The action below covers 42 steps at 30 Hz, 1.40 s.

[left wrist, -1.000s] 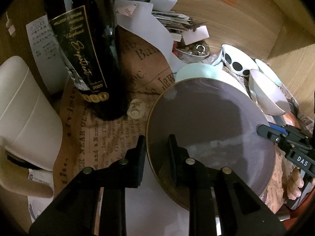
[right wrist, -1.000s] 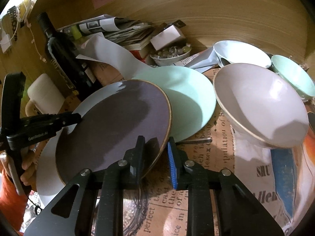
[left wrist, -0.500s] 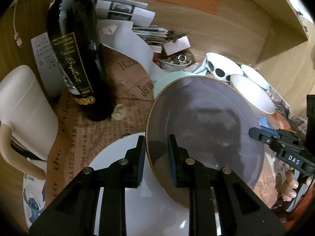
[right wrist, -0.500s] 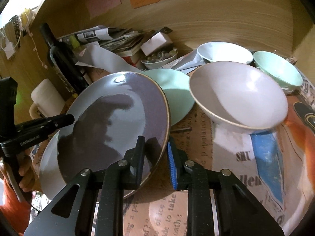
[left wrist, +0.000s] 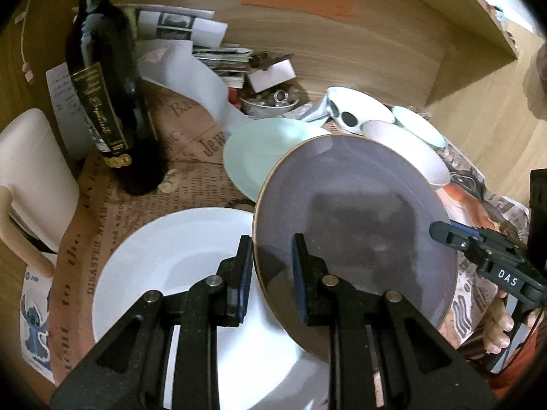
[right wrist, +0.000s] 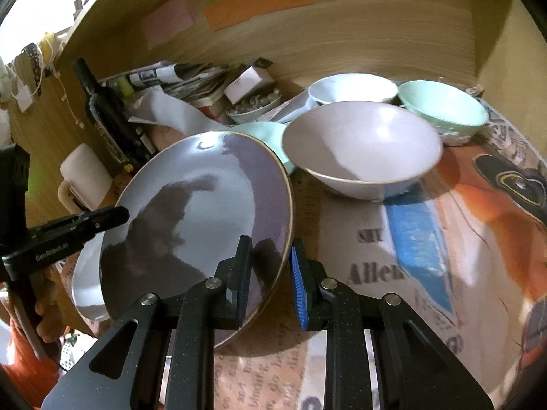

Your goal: Organize plates and bowls

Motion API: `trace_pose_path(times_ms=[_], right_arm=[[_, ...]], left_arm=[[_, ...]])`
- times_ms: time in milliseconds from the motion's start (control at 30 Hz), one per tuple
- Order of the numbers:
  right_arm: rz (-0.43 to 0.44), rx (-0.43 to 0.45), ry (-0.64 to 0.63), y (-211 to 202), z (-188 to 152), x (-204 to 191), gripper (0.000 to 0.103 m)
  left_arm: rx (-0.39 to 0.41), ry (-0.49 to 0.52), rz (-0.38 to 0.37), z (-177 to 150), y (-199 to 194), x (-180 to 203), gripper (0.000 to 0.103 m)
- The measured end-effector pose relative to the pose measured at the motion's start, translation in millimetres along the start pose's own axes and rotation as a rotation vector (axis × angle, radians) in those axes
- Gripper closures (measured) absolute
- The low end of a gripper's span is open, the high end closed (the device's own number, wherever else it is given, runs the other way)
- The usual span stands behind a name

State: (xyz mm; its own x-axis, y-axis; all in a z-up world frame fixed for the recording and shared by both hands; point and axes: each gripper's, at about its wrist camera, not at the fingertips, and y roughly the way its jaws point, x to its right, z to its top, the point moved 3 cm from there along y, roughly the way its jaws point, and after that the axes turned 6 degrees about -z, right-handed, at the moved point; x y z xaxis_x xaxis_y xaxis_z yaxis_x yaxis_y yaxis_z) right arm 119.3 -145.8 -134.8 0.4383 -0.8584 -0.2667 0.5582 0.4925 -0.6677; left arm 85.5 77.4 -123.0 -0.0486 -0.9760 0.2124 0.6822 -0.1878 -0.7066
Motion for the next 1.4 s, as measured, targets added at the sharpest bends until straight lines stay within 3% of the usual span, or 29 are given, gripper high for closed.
trace_pose_path(times_ms=[400,800,1400], right_arm=[[-0.036,-0.01,0.017,-22,-22,30,0.083],[-0.065,-0.026,0.044,-31,-38,59,0.083],[-0.079,-0.036,0.05,-19,-40,75,0.083]], left_arm=[[0.0,0.023,-0.017,-22,-1,42,0.081],[-0.073,0.027,-0.041,-42,18,69,0.081],[-0.112,0.069,0.012,-39,44,84,0.081]])
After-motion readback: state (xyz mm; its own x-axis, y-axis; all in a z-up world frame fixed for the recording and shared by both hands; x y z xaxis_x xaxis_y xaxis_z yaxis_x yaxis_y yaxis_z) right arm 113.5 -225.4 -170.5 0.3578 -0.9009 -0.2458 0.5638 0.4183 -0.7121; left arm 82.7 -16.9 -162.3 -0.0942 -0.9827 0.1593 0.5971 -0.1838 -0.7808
